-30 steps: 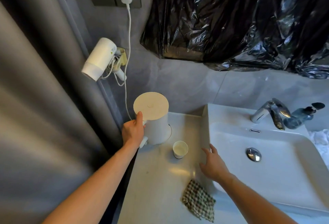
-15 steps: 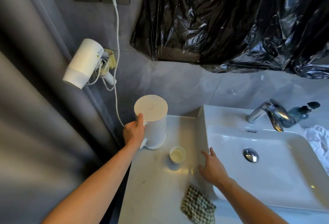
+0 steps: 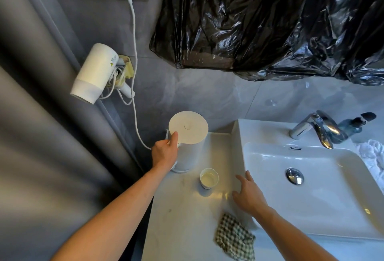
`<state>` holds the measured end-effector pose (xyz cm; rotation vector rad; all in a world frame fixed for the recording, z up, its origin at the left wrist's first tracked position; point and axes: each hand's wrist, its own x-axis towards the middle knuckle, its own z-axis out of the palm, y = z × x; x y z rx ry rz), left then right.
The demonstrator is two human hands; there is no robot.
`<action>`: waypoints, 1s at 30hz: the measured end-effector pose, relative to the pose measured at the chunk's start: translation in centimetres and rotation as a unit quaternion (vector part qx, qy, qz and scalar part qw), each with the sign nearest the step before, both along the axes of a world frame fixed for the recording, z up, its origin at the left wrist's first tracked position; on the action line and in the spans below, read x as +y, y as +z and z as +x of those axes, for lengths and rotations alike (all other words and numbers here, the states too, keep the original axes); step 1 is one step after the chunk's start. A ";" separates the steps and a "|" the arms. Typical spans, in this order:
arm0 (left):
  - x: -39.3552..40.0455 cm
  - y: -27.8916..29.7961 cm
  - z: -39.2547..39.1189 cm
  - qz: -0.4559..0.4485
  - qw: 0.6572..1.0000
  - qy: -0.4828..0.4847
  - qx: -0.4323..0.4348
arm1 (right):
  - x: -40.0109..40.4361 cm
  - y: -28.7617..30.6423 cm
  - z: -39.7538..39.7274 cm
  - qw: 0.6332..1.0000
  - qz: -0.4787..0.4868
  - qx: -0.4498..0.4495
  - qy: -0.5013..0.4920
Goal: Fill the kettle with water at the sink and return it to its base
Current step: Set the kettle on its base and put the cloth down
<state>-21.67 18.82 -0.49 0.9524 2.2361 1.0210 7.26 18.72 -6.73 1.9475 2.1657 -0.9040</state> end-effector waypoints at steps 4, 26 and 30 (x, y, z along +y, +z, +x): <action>-0.9 -0.3 -0.8 0.015 0.999 0.011 0.031 | -0.2 0.4 0.0 1.000 -0.003 0.004 0.002; -2.3 0.7 -2.8 -0.090 0.996 0.001 0.004 | -3.3 3.0 0.5 0.997 0.005 0.075 -0.014; -6.6 2.3 -1.6 -0.014 0.993 -0.047 0.111 | -5.2 5.8 1.6 0.990 0.053 0.133 -0.006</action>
